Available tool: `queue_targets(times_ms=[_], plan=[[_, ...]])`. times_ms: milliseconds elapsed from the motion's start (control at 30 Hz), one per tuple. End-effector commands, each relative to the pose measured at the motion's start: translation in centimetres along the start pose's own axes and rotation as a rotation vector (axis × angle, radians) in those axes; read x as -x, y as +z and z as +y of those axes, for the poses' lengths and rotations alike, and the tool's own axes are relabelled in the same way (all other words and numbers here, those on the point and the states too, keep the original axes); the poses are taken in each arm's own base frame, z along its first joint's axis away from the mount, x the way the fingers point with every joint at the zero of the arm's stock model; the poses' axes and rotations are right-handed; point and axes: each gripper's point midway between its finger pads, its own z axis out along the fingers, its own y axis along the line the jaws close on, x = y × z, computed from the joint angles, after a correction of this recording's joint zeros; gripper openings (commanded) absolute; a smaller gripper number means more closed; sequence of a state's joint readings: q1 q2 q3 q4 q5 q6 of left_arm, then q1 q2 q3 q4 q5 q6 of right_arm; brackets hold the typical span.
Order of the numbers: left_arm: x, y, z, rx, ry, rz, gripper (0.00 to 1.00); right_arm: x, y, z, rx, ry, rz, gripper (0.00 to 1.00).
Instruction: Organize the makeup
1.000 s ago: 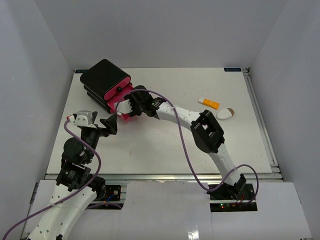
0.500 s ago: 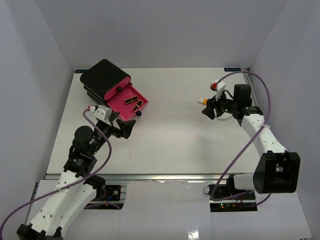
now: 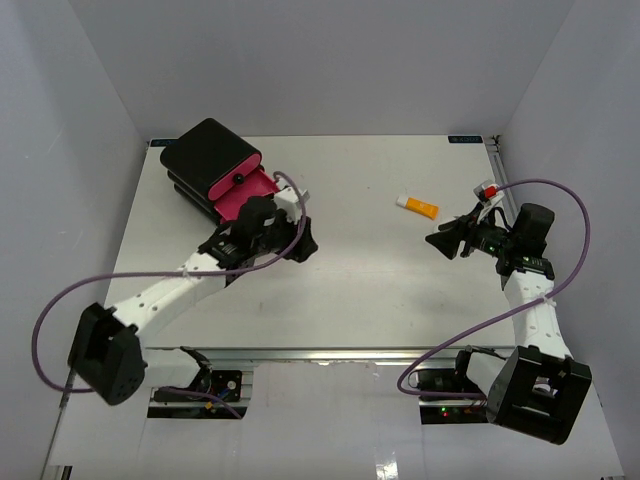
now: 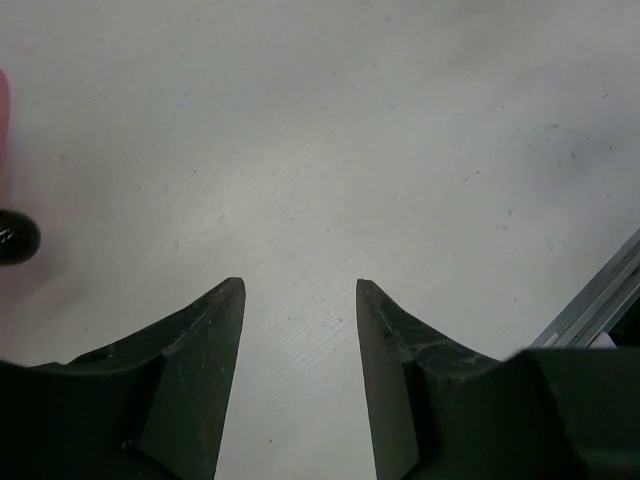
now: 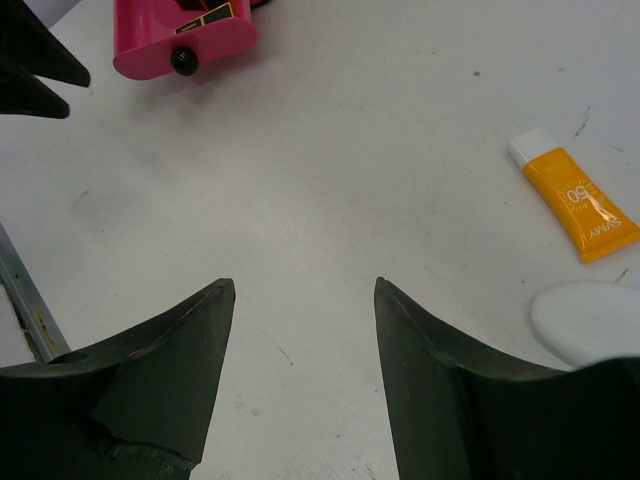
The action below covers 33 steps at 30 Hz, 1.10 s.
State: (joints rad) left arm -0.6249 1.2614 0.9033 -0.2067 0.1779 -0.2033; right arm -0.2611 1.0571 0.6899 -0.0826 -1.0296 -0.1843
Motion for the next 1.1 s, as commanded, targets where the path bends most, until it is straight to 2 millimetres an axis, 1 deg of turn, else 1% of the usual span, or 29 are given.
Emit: queue_targets(times_ms=[0, 67, 133, 200, 333, 467, 567, 633, 667, 733, 800, 867, 933, 1067], plan=[[-0.8, 2.7, 2.2, 0.186, 0.12, 0.145, 0.49, 1.2, -0.2, 0.9, 0.047, -0.036, -0.043, 0.65], [-2.8, 4.5, 5.1, 0.336, 0.255, 0.251, 0.4, 1.3, -0.3, 0.9, 0.041, -0.044, -0.046, 0.65], [-3.5, 5.4, 6.4, 0.39, 0.337, 0.296, 0.37, 1.4, -0.4, 1.0, 0.041, -0.051, -0.05, 0.65], [-4.1, 5.9, 8.0, 0.463, 0.392, 0.326, 0.35, 1.5, -0.5, 1.1, 0.043, -0.056, -0.054, 0.65], [-5.5, 6.9, 10.2, 0.548, 0.481, 0.391, 0.34, 1.7, -0.5, 1.2, 0.043, -0.063, -0.057, 0.65], [-6.0, 7.5, 12.1, 0.638, 0.551, 0.392, 0.34, 1.6, -0.5, 1.3, 0.046, -0.062, -0.057, 0.66], [-6.0, 7.8, 13.5, 0.712, 0.598, 0.383, 0.36, 1.6, -0.5, 1.3, 0.046, -0.057, -0.057, 0.66], [-6.4, 7.9, 14.3, 0.748, 0.638, 0.395, 0.4, 1.6, -0.5, 1.3, 0.046, -0.057, -0.057, 0.66], [-6.2, 7.9, 14.4, 0.766, 0.638, 0.379, 0.4, 1.6, -0.5, 1.3, 0.048, -0.057, -0.057, 0.66], [-5.7, 8.1, 15.5, 0.841, 0.683, 0.352, 0.51, 1.6, -0.5, 1.3, 0.048, -0.054, -0.057, 0.66], [-5.4, 8.3, 16.2, 0.894, 0.711, 0.34, 0.57, 1.6, -0.5, 1.3, 0.048, -0.055, -0.057, 0.66], [-5.5, 8.0, 17.0, 0.961, 0.732, 0.342, 0.65, 1.6, -0.5, 1.3, 0.048, -0.053, -0.056, 0.66], [-4.6, 7.8, 17.6, 1.044, 0.755, 0.31, 0.76, 1.5, -0.5, 1.3, 0.048, -0.052, -0.056, 0.66], [-3.6, 7.6, 17.6, 1.071, 0.759, 0.281, 0.83, 1.6, -0.6, 1.3, 0.051, -0.051, -0.058, 0.66]])
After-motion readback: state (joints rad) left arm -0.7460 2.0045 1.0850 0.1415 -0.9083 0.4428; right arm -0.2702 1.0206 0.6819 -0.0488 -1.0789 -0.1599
